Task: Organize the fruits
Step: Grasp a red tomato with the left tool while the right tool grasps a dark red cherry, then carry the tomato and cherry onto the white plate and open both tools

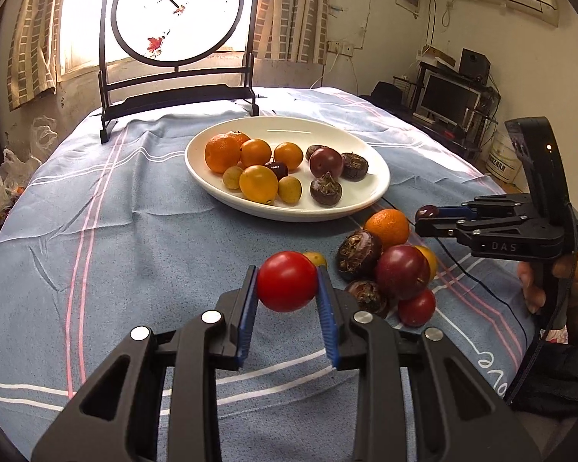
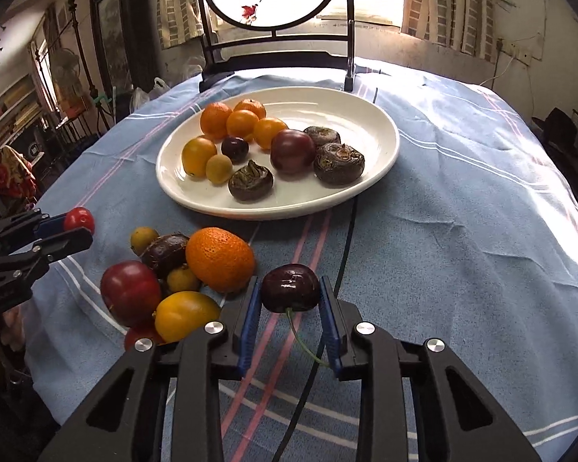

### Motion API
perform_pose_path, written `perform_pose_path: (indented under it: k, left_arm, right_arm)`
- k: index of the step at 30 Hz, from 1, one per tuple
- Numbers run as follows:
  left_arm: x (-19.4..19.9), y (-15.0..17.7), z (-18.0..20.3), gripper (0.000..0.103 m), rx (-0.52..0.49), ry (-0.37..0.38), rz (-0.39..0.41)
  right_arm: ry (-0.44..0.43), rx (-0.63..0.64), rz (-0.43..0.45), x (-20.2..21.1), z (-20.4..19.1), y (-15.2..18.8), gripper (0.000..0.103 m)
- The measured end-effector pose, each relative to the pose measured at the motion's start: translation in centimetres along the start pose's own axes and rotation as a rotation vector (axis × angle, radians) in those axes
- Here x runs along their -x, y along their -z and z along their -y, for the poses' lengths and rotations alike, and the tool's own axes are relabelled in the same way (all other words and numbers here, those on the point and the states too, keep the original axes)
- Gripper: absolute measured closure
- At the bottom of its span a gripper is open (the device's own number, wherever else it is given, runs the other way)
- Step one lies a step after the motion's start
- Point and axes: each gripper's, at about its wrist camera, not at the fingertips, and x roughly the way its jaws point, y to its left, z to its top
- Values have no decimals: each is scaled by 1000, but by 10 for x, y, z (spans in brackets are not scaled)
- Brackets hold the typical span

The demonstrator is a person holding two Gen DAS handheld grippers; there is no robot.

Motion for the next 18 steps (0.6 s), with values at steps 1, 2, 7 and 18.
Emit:
perform_pose_path:
  k: [1,2,7,18]
  left_arm:
    - [2,-1,-1,75,11,11,3]
    - [2,-2,-2,75,19,21,2]
    - [4,-41,4,75,-7,32,30]
    - [-103,-135,10,74,-7,39,-75]
  right_arm:
    - [-7,-9,11,5,2,1,73]
    - [-11,-18,25,10,5,2,73]
    - [-34,-38,117,40,22,-27,73]
    - [-1,-33,122,-23,35,-142,73]
